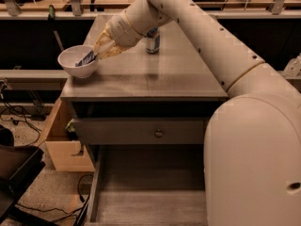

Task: Pick rxbar blueberry from white bowl and place on counter

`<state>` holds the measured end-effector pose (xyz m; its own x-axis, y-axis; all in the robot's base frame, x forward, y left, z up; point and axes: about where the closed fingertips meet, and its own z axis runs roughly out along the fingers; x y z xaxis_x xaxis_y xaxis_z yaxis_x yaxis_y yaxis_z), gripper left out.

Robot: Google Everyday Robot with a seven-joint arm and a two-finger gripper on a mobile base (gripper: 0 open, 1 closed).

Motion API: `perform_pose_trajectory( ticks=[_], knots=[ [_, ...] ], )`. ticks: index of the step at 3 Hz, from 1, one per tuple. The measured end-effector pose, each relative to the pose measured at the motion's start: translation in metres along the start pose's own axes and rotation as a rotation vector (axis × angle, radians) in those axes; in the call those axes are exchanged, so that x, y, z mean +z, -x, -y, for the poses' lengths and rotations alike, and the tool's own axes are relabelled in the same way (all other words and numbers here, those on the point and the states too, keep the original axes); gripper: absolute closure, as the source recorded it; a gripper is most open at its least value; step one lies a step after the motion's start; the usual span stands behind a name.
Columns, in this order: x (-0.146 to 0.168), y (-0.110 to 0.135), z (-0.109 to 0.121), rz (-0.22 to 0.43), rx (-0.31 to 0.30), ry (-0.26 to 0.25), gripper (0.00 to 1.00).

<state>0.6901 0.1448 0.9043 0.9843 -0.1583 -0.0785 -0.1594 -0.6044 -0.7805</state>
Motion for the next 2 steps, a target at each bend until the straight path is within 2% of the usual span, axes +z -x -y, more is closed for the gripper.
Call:
perform_pose_trajectory(
  ticks=[1,2],
  knots=[
    [0.0012,0.0005,-0.0012,0.002,0.002,0.001,1.0],
    [0.0002,-0.0006,-0.0013,-0.005,0.003,0.0,1.0]
  ],
)
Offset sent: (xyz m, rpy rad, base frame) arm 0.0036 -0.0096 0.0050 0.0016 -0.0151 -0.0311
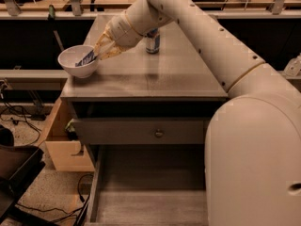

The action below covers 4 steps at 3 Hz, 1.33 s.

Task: Pick rxbar blueberry from white bowl and place on counter

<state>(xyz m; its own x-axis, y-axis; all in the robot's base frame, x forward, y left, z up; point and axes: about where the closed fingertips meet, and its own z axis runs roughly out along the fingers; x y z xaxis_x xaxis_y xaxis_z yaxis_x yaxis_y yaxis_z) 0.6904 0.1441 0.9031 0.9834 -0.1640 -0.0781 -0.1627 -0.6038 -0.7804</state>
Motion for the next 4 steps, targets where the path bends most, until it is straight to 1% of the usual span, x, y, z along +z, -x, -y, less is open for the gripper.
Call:
perform_pose_trajectory(
  ticks=[1,2,3,4],
  knots=[
    [-0.007,-0.007,0.01,-0.021,-0.022,0.022,1.0],
    [-0.016,-0.021,0.028,-0.063,-0.058,0.097,1.0],
    [-0.025,-0.028,0.051,-0.106,-0.113,0.218,1.0],
    [-0.07,-0.032,0.088,-0.235,-0.155,0.248,1.0]
  ],
)
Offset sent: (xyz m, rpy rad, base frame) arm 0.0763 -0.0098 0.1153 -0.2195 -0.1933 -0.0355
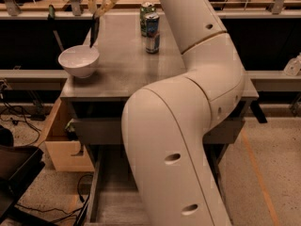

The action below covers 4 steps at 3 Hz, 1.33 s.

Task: Pick rxbar blueberry from white bowl and place on counter

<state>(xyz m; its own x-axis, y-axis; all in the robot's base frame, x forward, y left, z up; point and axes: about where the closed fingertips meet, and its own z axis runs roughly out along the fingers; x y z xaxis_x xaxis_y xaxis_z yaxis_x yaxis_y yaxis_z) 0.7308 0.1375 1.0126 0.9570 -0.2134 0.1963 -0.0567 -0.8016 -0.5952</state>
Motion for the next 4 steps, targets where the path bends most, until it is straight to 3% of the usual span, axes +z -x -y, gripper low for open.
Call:
perform_pose_trajectory(
  ticks=[1,2,3,4],
  knots=[
    [-0.059,-0.015,0.017,-0.154,-0.004,0.008,1.0],
    [-0.103,-0.024,0.019,-0.265,0.018,0.025,1.0],
    [-0.133,-0.035,0.0,-0.329,0.099,0.031,1.0],
    [-0.151,-0.053,-0.045,-0.358,0.258,0.018,1.0]
  ],
)
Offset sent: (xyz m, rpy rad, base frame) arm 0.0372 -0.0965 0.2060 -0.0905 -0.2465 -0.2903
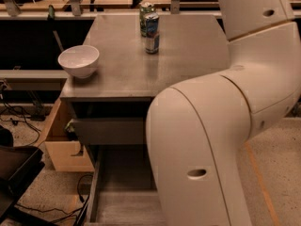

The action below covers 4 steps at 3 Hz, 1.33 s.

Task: Pick rxbar blueberry from white bowl and place on counter

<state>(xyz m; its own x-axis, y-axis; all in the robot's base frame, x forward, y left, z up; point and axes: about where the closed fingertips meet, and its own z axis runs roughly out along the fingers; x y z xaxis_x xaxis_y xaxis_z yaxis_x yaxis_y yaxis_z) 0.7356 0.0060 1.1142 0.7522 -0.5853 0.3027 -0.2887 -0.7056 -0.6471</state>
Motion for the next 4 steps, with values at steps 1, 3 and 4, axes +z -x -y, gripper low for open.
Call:
perform_pose_trajectory(
  ticks=[1,3,4],
  knots=[
    [-0.01,-0.037,-0.053,-0.026,0.203,0.01,1.0],
    [-0.06,-0.082,-0.144,-0.078,0.552,-0.012,1.0],
    [-0.143,-0.085,-0.154,-0.145,0.667,-0.175,1.0]
  ],
)
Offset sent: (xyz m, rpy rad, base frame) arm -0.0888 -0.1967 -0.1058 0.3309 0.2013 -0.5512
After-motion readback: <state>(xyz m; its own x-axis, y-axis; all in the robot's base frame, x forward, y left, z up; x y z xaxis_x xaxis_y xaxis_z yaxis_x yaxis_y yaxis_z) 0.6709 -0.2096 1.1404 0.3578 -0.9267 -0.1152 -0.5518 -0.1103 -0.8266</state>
